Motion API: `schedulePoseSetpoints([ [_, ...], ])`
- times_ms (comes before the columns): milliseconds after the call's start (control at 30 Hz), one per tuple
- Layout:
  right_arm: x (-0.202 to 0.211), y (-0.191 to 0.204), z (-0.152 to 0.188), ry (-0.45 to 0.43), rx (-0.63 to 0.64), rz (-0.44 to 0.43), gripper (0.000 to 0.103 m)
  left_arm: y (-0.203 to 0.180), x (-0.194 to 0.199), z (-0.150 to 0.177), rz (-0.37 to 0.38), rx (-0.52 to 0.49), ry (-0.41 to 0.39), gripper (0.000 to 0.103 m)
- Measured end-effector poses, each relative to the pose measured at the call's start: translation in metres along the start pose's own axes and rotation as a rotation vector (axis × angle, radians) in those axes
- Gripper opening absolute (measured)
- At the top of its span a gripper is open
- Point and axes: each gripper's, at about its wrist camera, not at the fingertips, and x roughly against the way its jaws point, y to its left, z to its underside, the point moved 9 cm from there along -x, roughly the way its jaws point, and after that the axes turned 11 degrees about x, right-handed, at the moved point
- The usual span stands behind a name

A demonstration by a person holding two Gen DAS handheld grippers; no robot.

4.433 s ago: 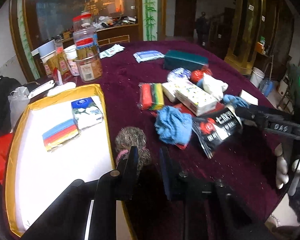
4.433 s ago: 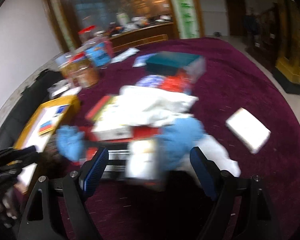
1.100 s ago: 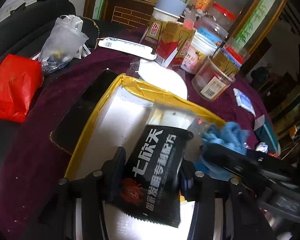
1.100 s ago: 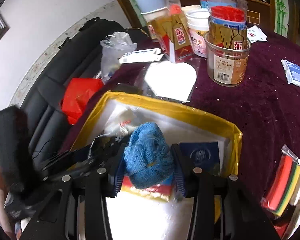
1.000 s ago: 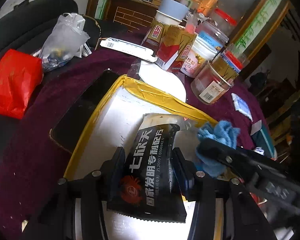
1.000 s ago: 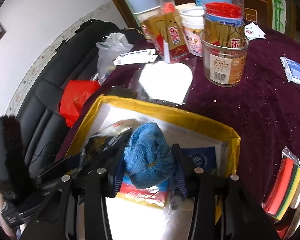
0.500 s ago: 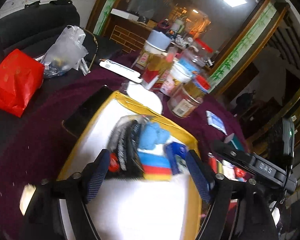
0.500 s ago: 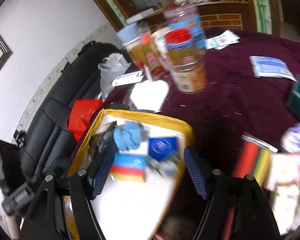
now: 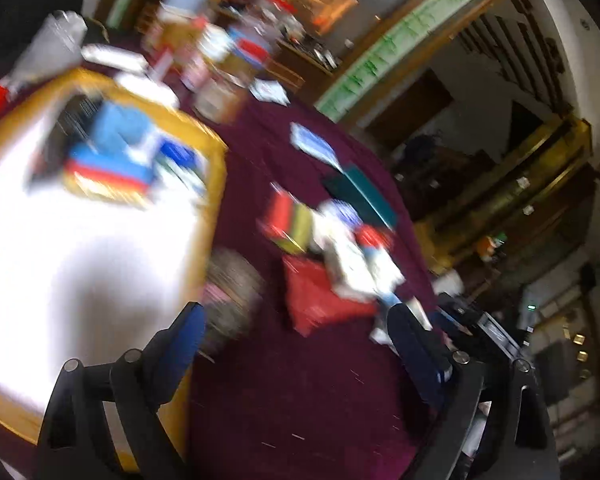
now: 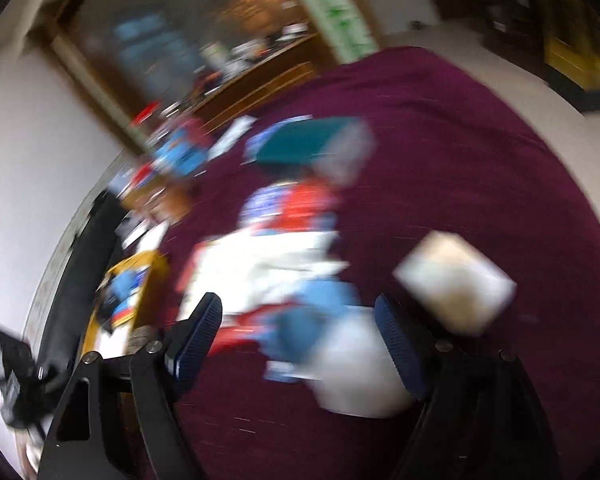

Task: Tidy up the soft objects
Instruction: 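Lower the black packet into the tray with left tool while right tool drops blue cloth there, then grasp the white cloth with right tool while left tool returns to the table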

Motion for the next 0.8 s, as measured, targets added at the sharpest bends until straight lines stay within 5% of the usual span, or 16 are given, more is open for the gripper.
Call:
schedulePoseSetpoints([
  [133,0.011,-0.051,0.009,-0.018,-0.094,0.032,0.078,-0.024,-0.034,0.048,-0.016,-0.064,0.088,0.095],
  [333,0.000,-0.054,0.011,-0.012,-0.097,-0.019,0.078,-0.049,-0.072,0.090,-0.163,-0.284,0.125,0.095],
  [500,-0.013,-0.071,0.012,-0.009,-0.138,0.047,0.078,-0.032,-0.095,0.108,-0.196,-0.247,0.212,0.094],
  [800,-0.020,-0.076,0.007,0.027,-0.082,0.134,0.079,-0.034,-0.089,0.113,-0.123,-0.236,0.173,0.102],
])
